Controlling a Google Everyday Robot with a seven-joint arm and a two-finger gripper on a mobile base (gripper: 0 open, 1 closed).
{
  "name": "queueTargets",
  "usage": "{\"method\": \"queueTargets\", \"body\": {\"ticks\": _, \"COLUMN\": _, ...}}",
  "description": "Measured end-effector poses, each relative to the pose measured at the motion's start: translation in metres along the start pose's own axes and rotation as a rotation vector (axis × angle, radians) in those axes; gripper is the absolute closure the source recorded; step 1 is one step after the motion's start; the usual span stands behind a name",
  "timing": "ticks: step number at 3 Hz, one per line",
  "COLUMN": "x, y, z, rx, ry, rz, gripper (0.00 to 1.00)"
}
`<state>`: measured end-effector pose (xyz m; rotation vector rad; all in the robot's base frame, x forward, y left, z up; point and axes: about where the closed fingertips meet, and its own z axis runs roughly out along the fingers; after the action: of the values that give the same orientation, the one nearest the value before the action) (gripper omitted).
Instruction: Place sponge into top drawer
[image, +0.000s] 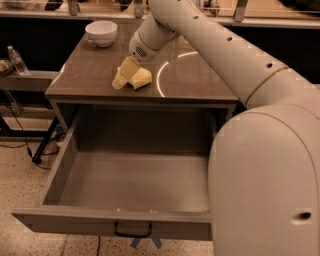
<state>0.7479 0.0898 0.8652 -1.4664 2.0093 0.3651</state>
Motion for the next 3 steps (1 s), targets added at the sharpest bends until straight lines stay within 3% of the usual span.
{"method": "queueTargets", "body": {"ticks": 1, "x": 0.009, "y": -0.008, "z": 0.009, "rx": 0.0, "ry": -0.005, "rz": 0.035, "gripper": 0.15}}
{"method": "queueTargets", "body": {"ticks": 3, "x": 0.038, "y": -0.013, "z": 0.002, "rx": 0.005, "ry": 0.03, "rz": 0.064, "gripper": 0.62}}
